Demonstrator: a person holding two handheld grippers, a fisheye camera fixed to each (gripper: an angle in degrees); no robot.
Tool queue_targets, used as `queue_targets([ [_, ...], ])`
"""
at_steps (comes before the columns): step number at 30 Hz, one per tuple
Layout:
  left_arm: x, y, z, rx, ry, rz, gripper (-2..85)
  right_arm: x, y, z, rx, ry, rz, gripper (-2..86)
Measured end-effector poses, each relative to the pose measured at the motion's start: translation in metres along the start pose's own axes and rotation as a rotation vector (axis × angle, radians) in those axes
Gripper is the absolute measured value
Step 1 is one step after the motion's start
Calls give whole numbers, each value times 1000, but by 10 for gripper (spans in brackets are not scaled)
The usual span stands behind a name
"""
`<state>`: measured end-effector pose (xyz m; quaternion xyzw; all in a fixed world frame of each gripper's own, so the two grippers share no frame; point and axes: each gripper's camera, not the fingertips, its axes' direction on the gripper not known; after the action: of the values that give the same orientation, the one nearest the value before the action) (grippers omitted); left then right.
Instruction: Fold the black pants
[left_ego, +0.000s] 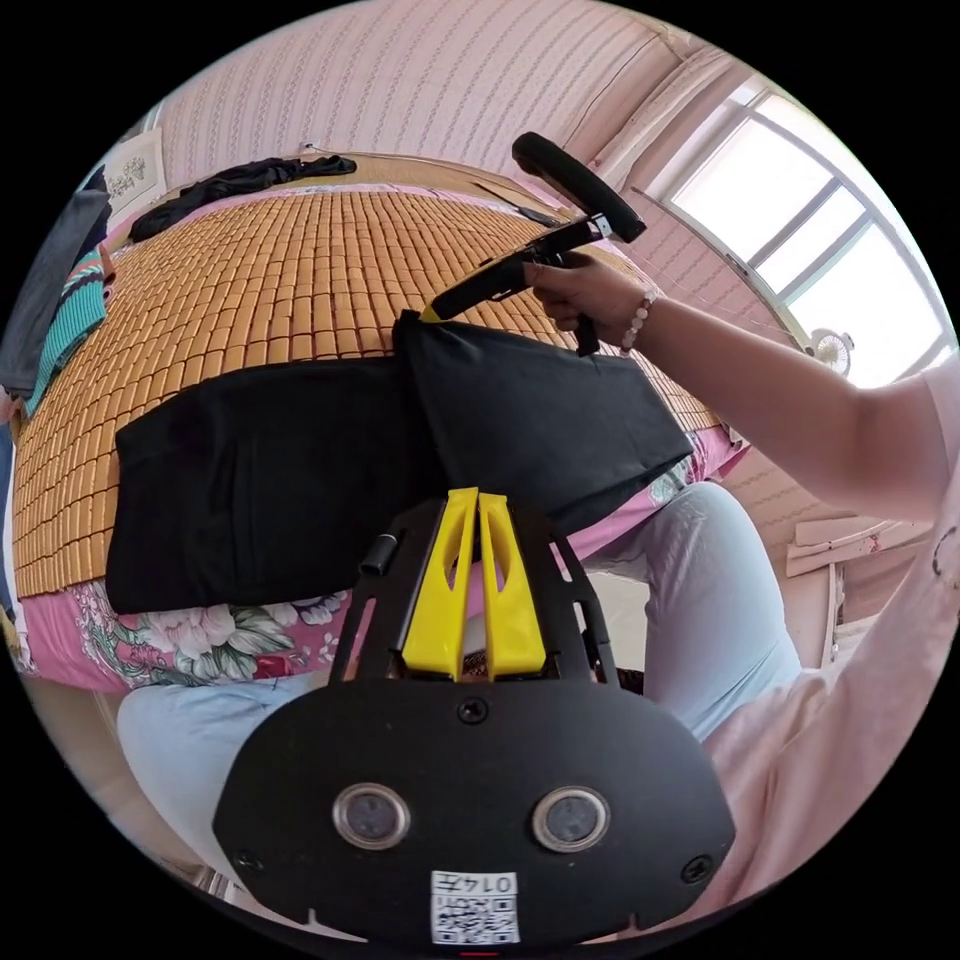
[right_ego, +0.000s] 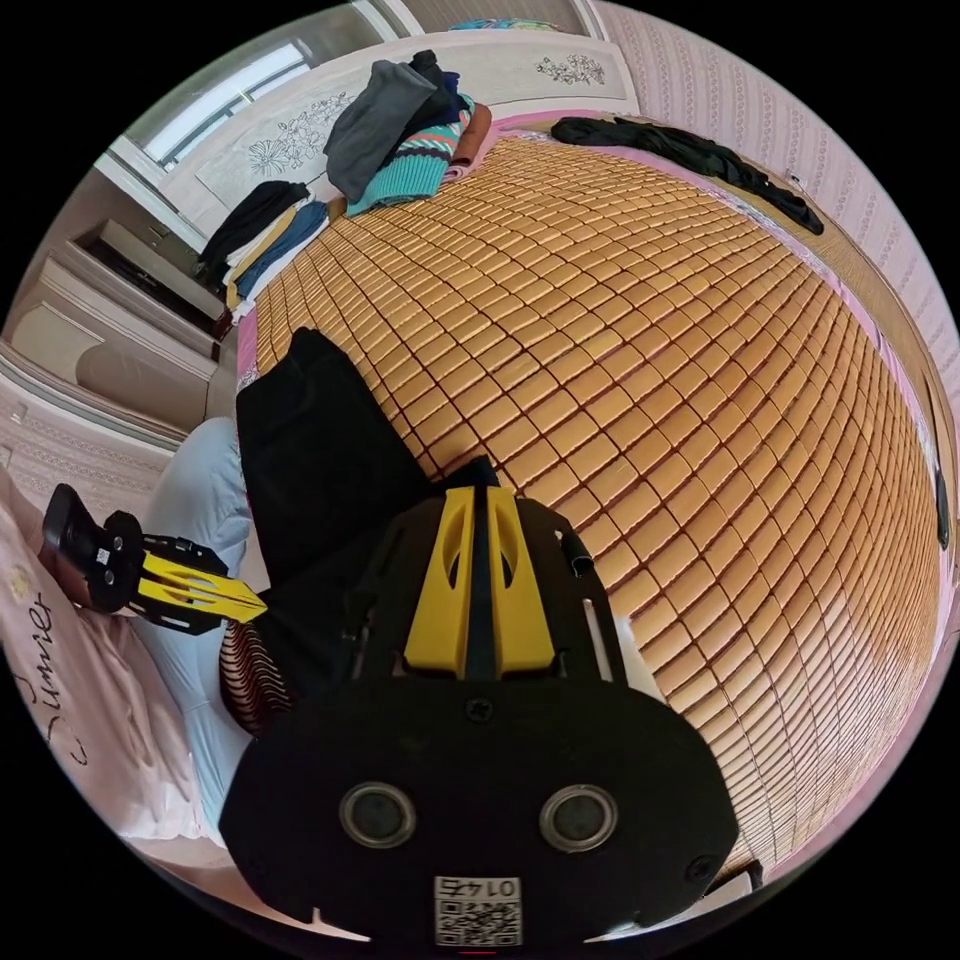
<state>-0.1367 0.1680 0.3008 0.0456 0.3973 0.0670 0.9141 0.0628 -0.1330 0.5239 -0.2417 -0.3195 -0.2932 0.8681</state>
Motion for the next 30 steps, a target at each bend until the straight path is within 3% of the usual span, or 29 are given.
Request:
queue_targets([
  [3,-1,6,4,-27,-26,-10,-7,4,-8,10,-22,-60,11,78],
  [12,8,5,-25,25,-65,-14,67,-2,-8,-3,59,19,14,105],
  [17,7,6,-14,-29,-86,-25,80,-9,-11,-17,90,47,-19,114],
  [21,4,10,-11,-23,-57,-46,76,-6,-20,0,4,12,-45,127],
  [30,14,13,-34,14,-40,28,36,-21,-6,7,-2,21,-108,38],
])
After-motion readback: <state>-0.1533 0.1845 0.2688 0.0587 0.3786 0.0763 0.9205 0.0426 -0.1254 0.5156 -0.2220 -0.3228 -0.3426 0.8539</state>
